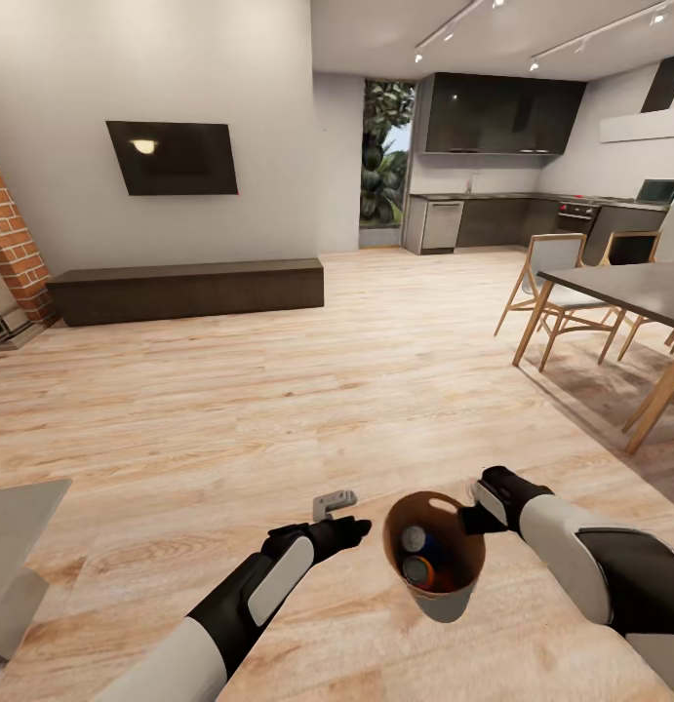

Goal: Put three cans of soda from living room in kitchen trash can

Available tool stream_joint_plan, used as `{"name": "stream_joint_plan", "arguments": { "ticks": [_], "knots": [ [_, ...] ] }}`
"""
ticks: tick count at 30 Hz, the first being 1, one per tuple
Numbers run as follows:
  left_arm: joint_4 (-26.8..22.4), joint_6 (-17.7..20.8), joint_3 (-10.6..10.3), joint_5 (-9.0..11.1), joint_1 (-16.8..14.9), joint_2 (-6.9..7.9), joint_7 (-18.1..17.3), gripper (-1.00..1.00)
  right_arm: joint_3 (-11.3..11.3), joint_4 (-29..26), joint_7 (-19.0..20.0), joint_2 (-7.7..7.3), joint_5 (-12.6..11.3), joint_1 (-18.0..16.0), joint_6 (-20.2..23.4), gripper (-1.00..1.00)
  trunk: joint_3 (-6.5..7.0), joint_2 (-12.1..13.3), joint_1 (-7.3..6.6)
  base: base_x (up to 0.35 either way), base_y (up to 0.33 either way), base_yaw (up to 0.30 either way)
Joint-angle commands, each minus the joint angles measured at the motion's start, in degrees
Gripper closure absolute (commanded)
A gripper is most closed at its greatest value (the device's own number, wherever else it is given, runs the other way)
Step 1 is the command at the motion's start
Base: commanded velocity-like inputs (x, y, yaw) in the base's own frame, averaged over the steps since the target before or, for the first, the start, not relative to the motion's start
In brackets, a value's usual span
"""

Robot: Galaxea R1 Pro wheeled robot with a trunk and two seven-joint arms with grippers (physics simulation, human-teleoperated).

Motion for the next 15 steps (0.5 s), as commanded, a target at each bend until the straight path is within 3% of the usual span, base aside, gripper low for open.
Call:
{"name": "stream_joint_plan", "arguments": {
  "ticks": [1,3,9,15],
  "knots": [
    [0.1,0.0,0.0,0.0,0.0,0.01,0.0,-1.0,-0.7,-0.1,2.3,-1.28,-0.7,0.0,0.9,1.0,0.01,0.0,0.0,0.0,0.0,0.0],
    [0.3,0.0,0.0,0.0,0.0,0.0,0.1,-1.0,-0.7,-0.8,4.9,-2.68,-0.7,0.0,2.2,1.0,0.01,0.0,0.0,0.0,0.0,0.0],
    [1.1,0.0,0.2,0.1,0.0,0.0,0.3,-1.0,-0.4,-4.3,8.4,-3.94,-0.7,0.0,3.6,1.0,0.01,0.0,0.0,0.0,0.0,0.0],
    [11.8,-0.1,0.5,0.3,-0.2,0.24,0.4,-1.0,-0.3,-5.0,9.0,-3.85,-0.7,0.1,3.8,1.0,0.01,0.0,0.0,0.0,0.0,0.0]
  ]
}}
